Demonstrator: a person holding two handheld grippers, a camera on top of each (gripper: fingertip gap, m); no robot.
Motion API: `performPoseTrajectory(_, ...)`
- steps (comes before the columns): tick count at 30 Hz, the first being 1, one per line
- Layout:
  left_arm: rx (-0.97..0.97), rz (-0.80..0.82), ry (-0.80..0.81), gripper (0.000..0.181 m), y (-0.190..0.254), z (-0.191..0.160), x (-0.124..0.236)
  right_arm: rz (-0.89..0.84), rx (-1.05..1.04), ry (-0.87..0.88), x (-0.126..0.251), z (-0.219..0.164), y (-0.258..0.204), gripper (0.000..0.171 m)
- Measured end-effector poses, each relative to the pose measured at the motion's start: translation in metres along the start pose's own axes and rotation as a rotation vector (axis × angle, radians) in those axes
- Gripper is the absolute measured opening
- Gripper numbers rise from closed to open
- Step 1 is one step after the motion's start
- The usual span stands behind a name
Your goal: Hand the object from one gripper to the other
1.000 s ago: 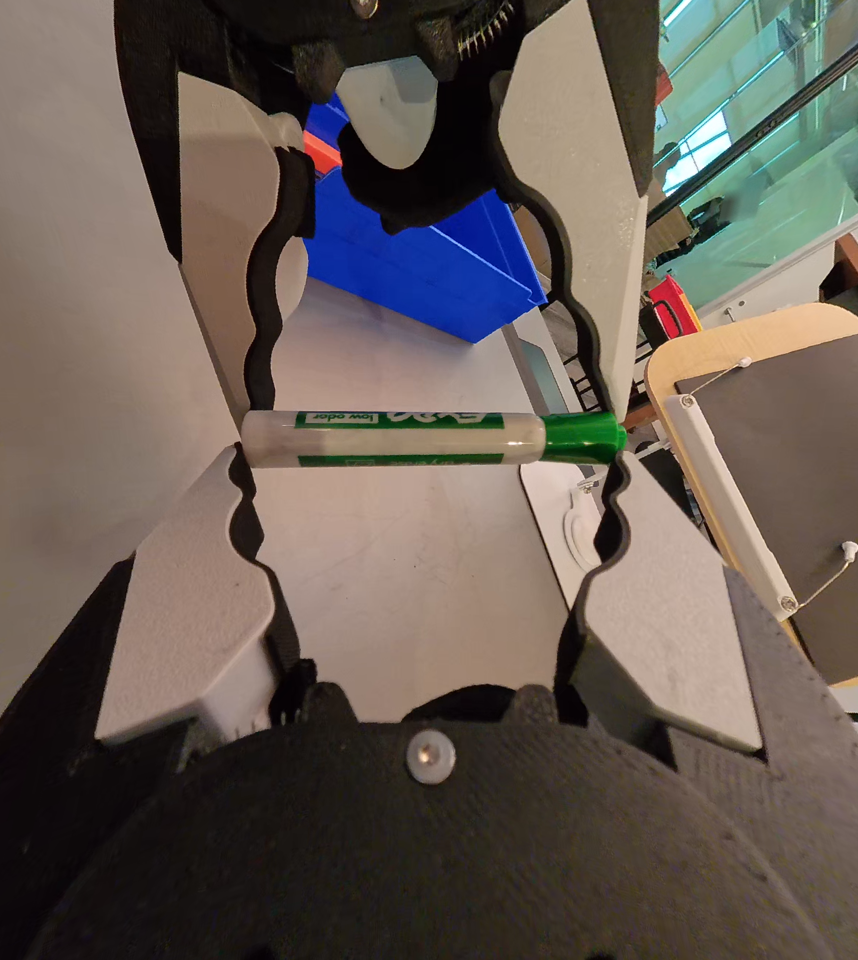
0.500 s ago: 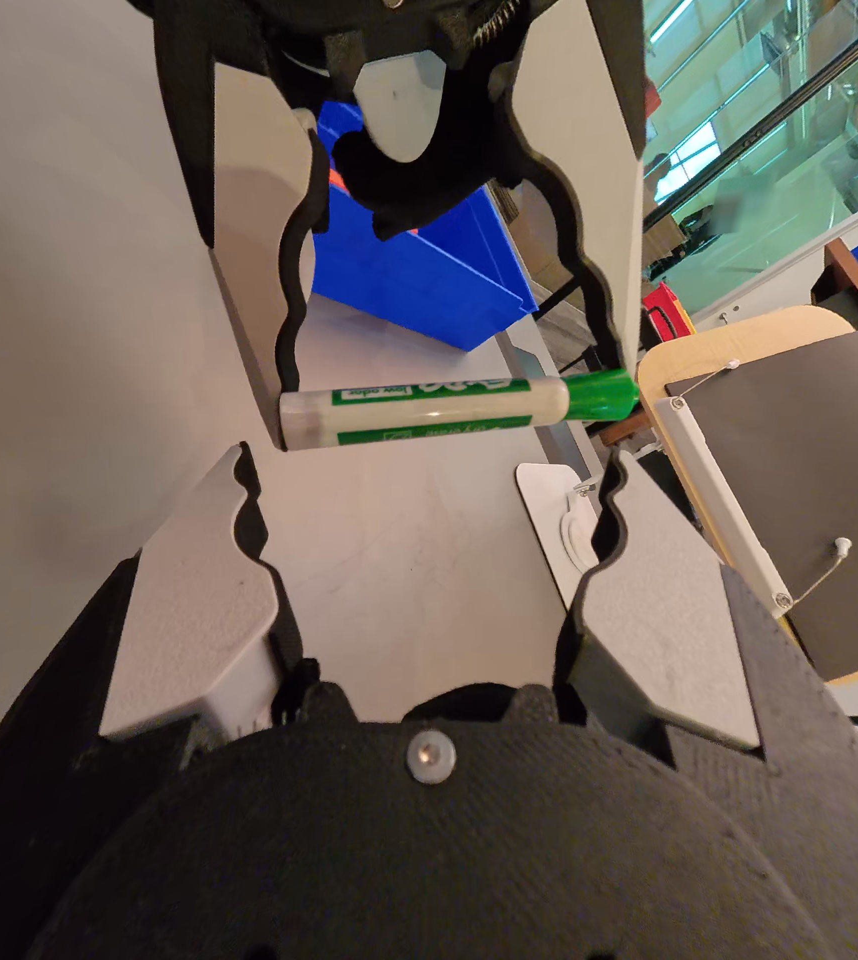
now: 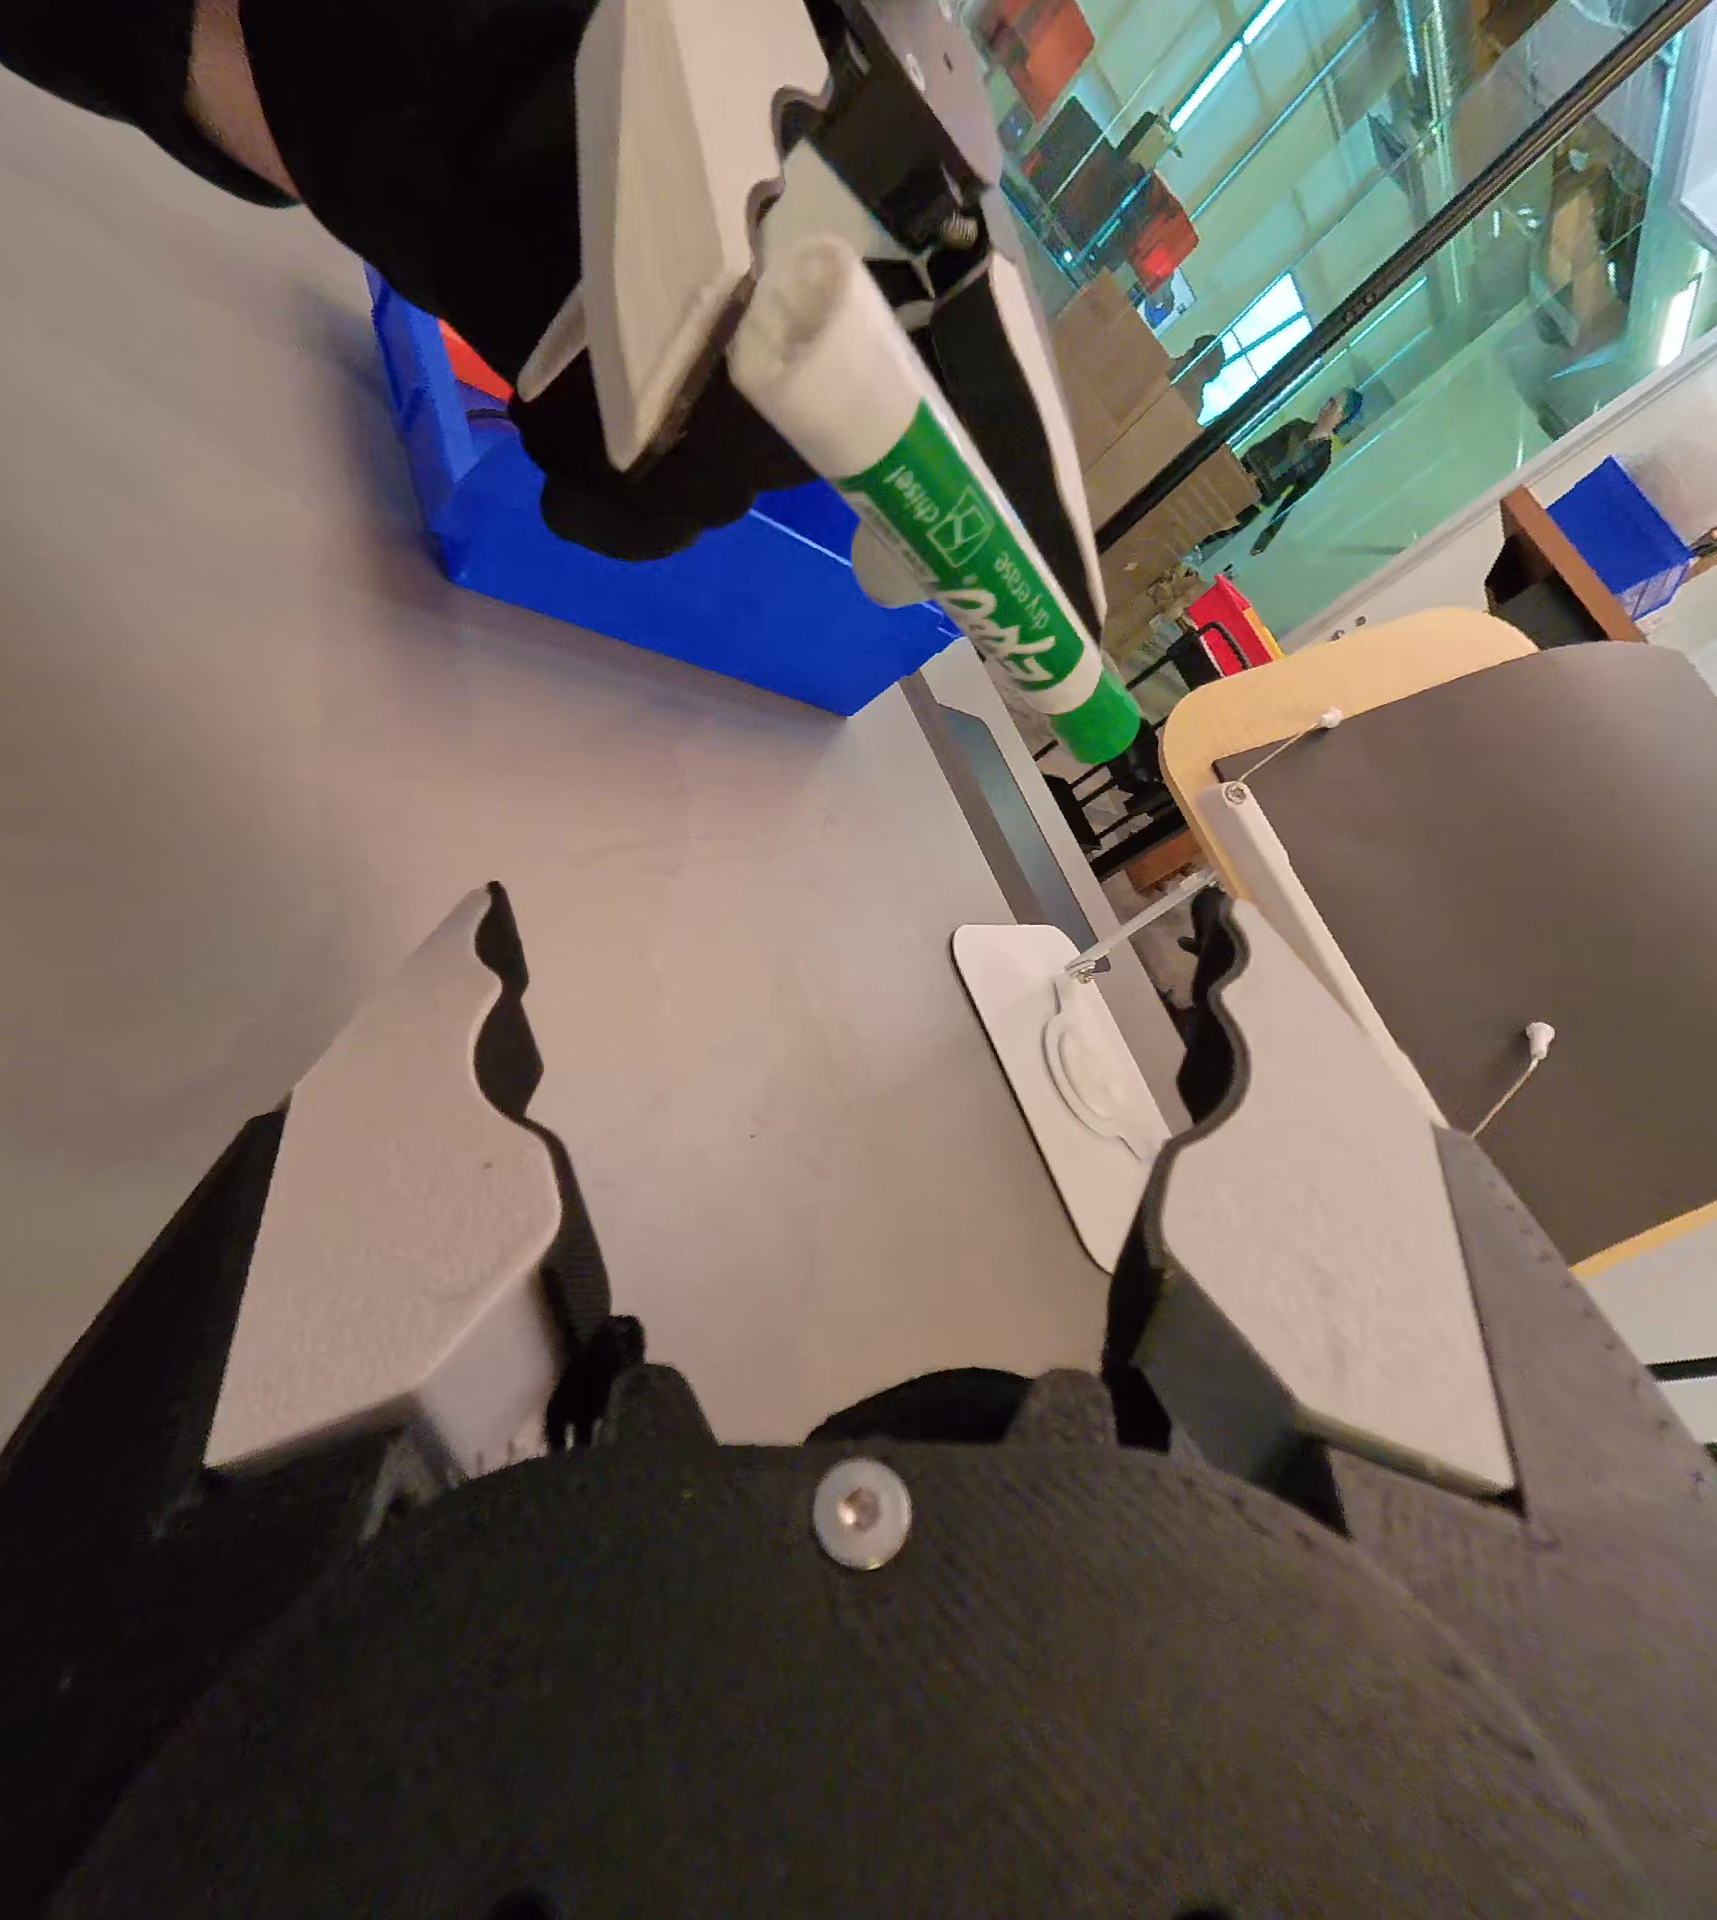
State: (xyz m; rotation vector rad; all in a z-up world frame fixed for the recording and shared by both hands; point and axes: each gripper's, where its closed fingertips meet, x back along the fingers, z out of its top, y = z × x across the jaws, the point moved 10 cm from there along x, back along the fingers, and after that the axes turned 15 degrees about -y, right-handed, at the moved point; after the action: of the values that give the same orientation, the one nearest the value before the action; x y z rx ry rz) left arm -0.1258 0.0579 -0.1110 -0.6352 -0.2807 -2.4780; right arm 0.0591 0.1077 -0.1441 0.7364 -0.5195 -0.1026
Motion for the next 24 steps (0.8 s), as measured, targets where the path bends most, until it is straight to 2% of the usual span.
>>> performPoseTrajectory(5,0.101,-0.083,0.039,0.124,-0.009,-0.008,0.0,-0.012,0.011,-0.006,-0.001,0.0,0.0,0.123)
performPoseTrajectory(13,0.16,-0.157,0.043,0.124,-0.011,-0.017,-0.006,-0.04,0.027,0.005,-0.001,0.002,-0.002,0.118)
performPoseTrajectory(18,0.219,-0.258,0.047,0.124,-0.012,-0.023,-0.012,-0.063,0.078,0.05,0.004,0.013,-0.006,0.095)
performPoseTrajectory(24,0.245,-0.327,0.032,0.124,-0.008,-0.029,-0.025,-0.091,0.159,0.108,0.013,0.034,-0.013,0.06)
